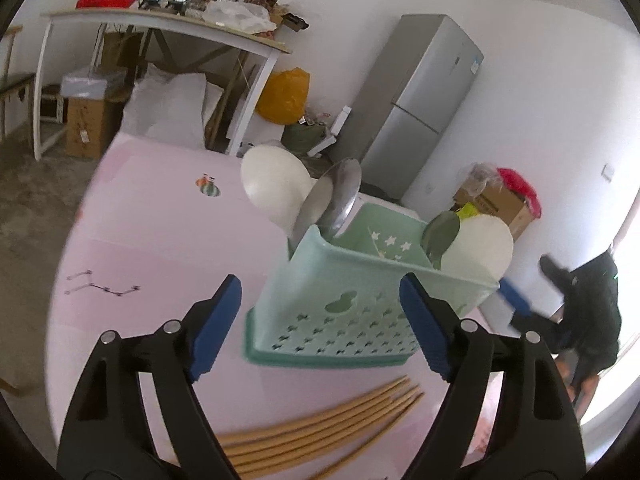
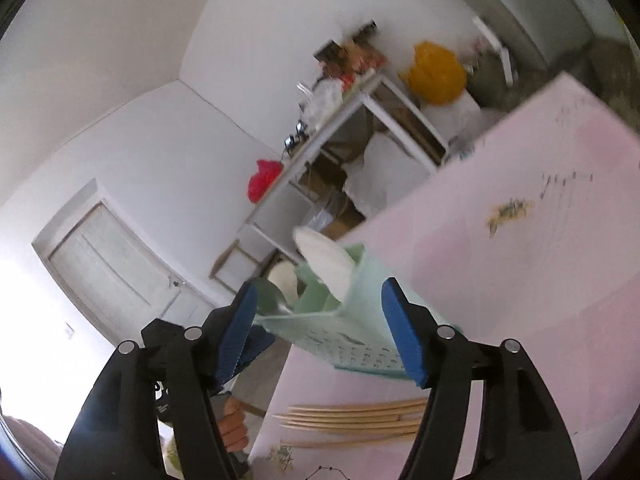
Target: Organize utensils
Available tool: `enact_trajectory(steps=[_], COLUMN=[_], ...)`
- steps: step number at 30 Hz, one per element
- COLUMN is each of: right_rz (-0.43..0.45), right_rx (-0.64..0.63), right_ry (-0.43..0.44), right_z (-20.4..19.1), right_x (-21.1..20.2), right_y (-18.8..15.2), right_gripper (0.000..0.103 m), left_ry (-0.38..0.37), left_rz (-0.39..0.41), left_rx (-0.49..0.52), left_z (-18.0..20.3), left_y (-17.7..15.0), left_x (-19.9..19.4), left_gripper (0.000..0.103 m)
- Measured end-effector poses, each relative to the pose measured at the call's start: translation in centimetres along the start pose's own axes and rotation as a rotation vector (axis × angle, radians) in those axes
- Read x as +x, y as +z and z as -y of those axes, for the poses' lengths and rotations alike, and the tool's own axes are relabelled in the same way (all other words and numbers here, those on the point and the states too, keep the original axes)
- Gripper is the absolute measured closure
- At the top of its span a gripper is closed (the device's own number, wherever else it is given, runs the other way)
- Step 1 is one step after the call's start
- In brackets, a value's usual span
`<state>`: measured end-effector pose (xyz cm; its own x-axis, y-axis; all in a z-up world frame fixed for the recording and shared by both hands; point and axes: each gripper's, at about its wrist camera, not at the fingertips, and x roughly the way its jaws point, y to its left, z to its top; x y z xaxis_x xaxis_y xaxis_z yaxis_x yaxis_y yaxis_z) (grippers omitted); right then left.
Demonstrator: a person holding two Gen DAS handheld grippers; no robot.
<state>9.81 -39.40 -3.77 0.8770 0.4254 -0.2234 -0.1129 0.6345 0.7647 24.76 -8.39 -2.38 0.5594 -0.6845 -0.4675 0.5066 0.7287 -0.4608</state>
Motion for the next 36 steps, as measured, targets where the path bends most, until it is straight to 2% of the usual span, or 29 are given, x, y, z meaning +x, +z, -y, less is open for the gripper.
enact_trajectory(steps=[4, 7, 10, 13, 15, 18, 26, 27, 31, 36], right_rz=[-0.050, -0.065, -0.065, -0.072, -0.078, -0.080, -0.088, -0.081, -0.037, 0.025], right_rx=[0.007, -0.019, -0.031, -0.001, 0.010, 0.019, 0.015, 0.006, -0.024, -0.033], right_ry=[0.030, -0.008, -0.039, -0.013, -0.004, 0.021, 0.010, 0.004, -0.042, -0.128], right_z=[0.0, -0.4, -0.3, 0.7, 1.6, 2.6, 2.5, 2.2, 1.2, 1.0], right_x=[2.0, 3.2, 3.7, 4.0, 4.6, 5.5, 6.1, 5.8, 3.5, -0.5], right_y=[-0.3, -0.6, -0.3, 0.3, 0.7, 1.3, 2.1, 2.2, 2.3, 1.4], right_gripper=[0.040, 0.041, 0.049, 0.057, 0.058, 0.058, 0.058, 0.058, 0.047, 0.044], left_ry=[-0.025, -0.036, -0.010, 0.002, 0.003, 0.018, -0.004, -0.010, -0.001, 0.046], left_rz=[-0.006, -0.012, -0.003, 0.010, 0.016, 0.021, 0.014, 0.012, 0.011, -0.002], left_rx=[-0.024, -0.001, 0.011, -0.003, 0.000, 0.022, 0.020, 0.019, 0.038, 0.043], left_z=[0.4, 1.4, 2.0, 2.0, 2.2, 2.5, 2.5, 2.4, 2.4, 1.2], left_y=[-0.2, -0.6, -0.8, -1.0, -1.2, -1.4, -1.7, -1.7, -2.0, -3.2], left_x=[1.4, 1.6, 1.5, 1.1, 0.9, 0.9, 0.4, 0.2, -1.2, -3.4], left_gripper=[0.025, 0.025, 0.025, 0.025, 0.025, 0.025, 0.025, 0.023, 0.023, 0.023])
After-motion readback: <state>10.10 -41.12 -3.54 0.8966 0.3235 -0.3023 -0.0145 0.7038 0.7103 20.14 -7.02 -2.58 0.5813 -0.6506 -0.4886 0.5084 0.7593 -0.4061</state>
